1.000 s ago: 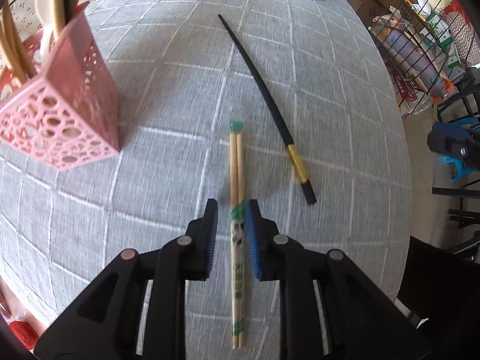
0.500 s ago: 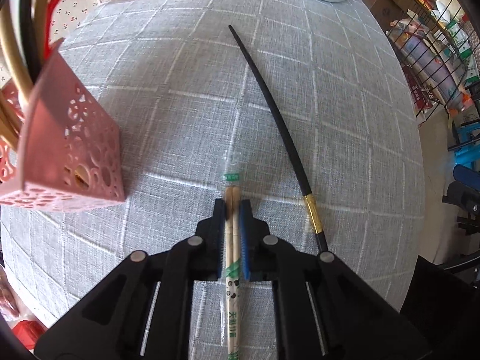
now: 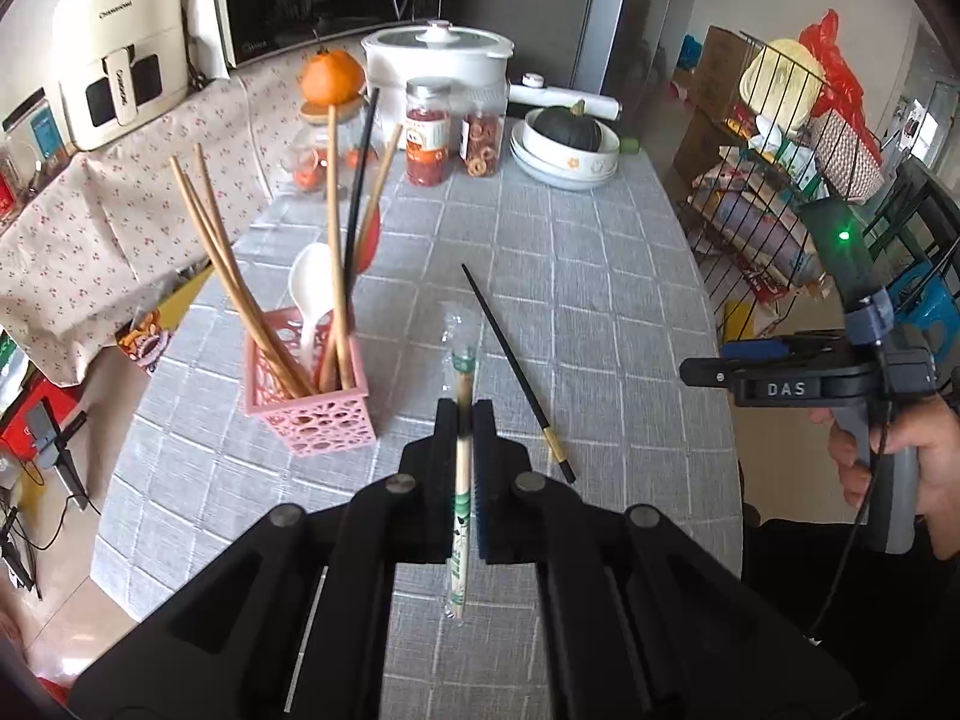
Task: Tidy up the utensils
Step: 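Grasp the black gold-tipped chopstick with the right tool while the left lifts the wrapped pair, then carry both items to the pink caddy and insert them with both tools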
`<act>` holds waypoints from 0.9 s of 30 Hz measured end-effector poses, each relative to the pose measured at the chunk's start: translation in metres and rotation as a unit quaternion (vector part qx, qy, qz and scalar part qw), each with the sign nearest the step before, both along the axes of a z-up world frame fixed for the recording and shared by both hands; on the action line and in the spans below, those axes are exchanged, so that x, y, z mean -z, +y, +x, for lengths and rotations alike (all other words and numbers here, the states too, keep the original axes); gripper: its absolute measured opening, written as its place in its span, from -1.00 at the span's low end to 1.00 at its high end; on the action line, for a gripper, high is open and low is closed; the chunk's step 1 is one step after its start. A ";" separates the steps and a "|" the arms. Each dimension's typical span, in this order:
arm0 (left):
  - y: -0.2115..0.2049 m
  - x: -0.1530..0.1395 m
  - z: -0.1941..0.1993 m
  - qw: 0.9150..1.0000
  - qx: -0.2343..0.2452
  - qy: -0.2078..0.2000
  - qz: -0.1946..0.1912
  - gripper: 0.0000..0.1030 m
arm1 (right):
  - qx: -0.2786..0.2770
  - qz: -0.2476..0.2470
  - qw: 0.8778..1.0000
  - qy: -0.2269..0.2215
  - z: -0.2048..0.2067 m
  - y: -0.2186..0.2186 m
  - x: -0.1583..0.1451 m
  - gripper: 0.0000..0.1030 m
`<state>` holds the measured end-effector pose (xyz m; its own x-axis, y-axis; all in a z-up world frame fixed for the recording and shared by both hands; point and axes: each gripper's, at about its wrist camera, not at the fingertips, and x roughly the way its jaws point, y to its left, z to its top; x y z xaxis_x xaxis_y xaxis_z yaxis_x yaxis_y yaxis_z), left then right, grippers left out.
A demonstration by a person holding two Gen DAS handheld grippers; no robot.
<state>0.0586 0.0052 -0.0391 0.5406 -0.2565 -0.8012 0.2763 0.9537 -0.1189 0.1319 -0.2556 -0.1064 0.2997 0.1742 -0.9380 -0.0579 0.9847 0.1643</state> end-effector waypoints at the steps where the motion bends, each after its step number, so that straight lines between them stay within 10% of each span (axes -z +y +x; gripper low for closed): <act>1: 0.003 0.000 0.000 1.000 0.000 0.000 -0.004 -0.89 | -0.005 0.000 1.000 -0.001 0.003 0.005 0.000 0.23; 7: 0.022 0.014 0.007 0.998 -0.026 0.026 -0.051 -0.89 | -0.017 -0.003 1.000 0.006 0.024 0.031 0.009 0.23; 16: 0.055 -0.023 -0.007 0.995 -0.068 -0.054 -0.051 -0.89 | -0.036 -0.003 0.999 0.000 0.073 0.069 0.031 0.19; 27: 0.092 -0.026 -0.001 0.989 -0.118 -0.066 -0.057 -0.89 | -0.043 -0.008 0.999 0.001 0.141 0.121 0.078 -0.58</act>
